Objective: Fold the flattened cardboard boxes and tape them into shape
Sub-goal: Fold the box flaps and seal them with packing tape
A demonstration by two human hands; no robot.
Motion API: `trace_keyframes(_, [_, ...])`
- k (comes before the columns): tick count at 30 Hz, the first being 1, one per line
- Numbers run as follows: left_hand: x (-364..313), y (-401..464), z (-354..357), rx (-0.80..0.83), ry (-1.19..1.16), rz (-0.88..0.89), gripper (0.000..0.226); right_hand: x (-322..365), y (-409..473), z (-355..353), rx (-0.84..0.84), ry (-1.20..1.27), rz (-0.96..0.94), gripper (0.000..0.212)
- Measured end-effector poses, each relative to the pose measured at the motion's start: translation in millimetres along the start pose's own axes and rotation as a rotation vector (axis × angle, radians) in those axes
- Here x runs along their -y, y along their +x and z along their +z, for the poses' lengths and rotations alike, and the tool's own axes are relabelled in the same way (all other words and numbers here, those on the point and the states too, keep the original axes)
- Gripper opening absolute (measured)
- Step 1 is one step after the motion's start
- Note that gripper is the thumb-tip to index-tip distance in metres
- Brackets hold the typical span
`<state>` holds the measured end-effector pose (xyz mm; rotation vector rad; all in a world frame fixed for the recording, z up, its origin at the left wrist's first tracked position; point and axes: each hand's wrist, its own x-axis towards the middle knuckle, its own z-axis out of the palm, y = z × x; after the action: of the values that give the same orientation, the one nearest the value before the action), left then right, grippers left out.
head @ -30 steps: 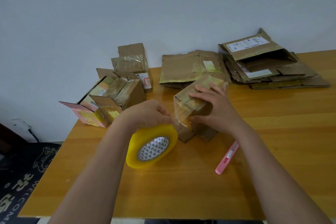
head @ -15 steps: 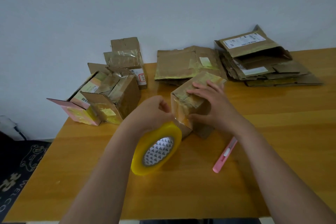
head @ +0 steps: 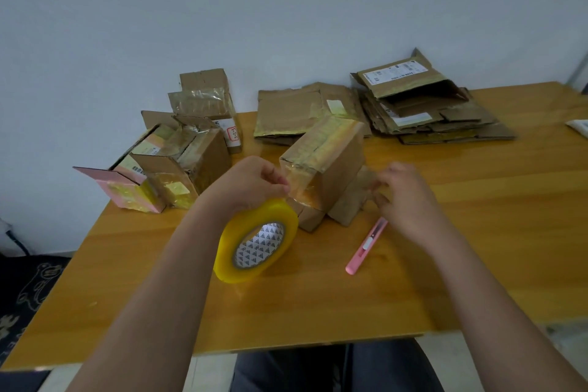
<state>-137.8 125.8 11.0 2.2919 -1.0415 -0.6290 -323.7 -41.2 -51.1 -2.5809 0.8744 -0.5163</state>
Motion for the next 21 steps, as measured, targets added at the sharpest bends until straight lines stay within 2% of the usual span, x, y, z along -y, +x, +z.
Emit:
trace_keyframes(3, [0.1,-4.7,0.3,-0.028,-0.009,-0.009,0.006,-7.8,-12.0,4.8,0.278,-0.034,0.037,0.027])
trace_keyframes(4, [0.5,-5.4,0.3,-0.035,-0.018,-0.014,0.006,-7.2,-15.3,7.5,0.325,-0.042,0.031,0.027])
trace_keyframes(8, [1.4,-7.9,0.3,-0.054,-0.051,-0.047,0.011,-0.2,-20.1,11.7,0.317,-0.090,-0.013,0.016])
trace_keyframes(10, [2.2,-8.8,-0.2,-0.047,-0.066,-0.062,0.023,1.8,-20.8,8.1,0.313,-0.087,-0.065,0.016])
trace_keyframes(13, [2.1,-10.1,-0.5,-0.032,-0.047,-0.074,0.043,9.1,-20.3,-1.0,0.149,0.049,-0.149,0.018])
trace_keyframes(18, [0.7,-8.6,-2.1,0.014,0.018,-0.138,0.030,42.7,-15.7,-11.0,-0.218,0.684,-0.240,0.012])
trace_keyframes(20, [0.1,-7.2,-3.1,0.035,0.044,-0.156,0.029,55.1,-12.2,-6.5,-0.253,0.841,-0.270,0.001])
trace_keyframes(21, [0.0,-6.6,-2.9,0.032,0.041,-0.157,0.028,60.4,-9.7,-2.0,-0.256,0.870,-0.287,0.007])
